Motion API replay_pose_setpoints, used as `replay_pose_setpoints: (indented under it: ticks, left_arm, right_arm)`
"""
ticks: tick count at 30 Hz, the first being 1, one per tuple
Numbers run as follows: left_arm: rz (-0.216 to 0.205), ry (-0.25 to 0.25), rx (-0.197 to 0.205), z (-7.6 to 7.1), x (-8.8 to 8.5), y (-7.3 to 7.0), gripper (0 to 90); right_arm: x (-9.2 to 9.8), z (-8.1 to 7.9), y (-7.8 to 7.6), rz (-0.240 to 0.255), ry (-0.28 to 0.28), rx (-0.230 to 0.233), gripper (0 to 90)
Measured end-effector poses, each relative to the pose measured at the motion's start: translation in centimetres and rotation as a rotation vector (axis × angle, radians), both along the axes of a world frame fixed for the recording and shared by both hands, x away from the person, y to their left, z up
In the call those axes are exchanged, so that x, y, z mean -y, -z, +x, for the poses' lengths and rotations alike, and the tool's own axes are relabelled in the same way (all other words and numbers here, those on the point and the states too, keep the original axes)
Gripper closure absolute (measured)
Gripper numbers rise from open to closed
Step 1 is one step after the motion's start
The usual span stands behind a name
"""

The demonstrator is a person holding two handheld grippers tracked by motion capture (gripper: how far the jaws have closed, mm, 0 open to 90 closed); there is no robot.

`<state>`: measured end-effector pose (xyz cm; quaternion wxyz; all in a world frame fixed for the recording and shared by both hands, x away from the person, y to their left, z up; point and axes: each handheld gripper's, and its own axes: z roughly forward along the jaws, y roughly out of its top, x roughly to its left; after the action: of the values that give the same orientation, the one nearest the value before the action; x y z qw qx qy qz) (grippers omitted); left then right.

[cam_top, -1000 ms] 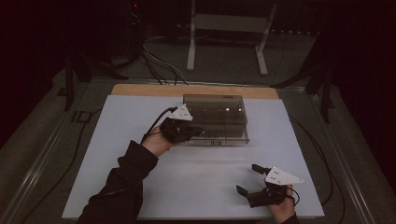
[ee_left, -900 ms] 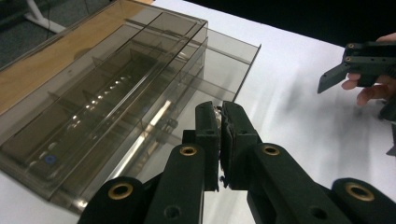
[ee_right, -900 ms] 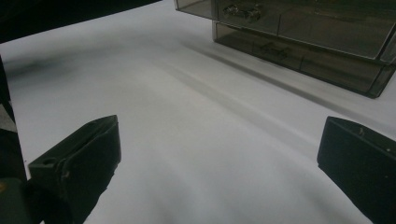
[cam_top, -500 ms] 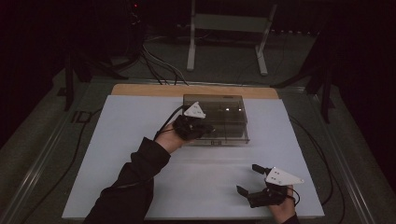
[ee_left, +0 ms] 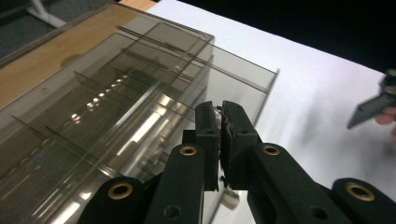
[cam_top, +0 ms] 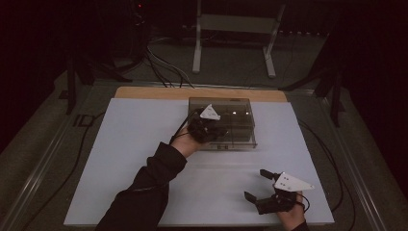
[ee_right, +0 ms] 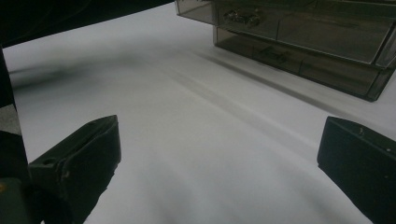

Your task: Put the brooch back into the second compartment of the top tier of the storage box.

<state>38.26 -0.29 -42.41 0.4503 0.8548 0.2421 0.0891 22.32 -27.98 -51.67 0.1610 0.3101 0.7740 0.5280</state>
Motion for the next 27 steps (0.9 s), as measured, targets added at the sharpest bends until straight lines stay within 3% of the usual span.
replay_pose_setpoints:
  ticks: [6,13,20,23,27]
  left_arm:
    - [0.014,-0.025,0.009,0.0,0.5,0.2,87.5]
    - [-0.001,-0.083,-0.042,0.6,0.6,0.8,87.5]
    - [0.015,-0.081,-0.061,0.7,1.0,1.6,86.9]
    - [-0.007,-0.085,-0.076,0.9,1.1,1.8,86.7]
    - [-0.001,-0.104,-0.057,1.0,1.2,1.9,74.6]
  right_arm:
    - [0.0,0.0,0.0,0.001,-0.001,-0.001,0.0]
    - [0.0,0.0,0.0,0.004,-0.001,-0.006,0.0]
    - [0.0,0.0,0.0,0.005,-0.001,-0.007,0.0]
    - [0.1,0.1,0.1,0.003,-0.001,-0.006,0.0]
    - [0.1,0.1,0.0,0.006,-0.001,-0.004,0.0]
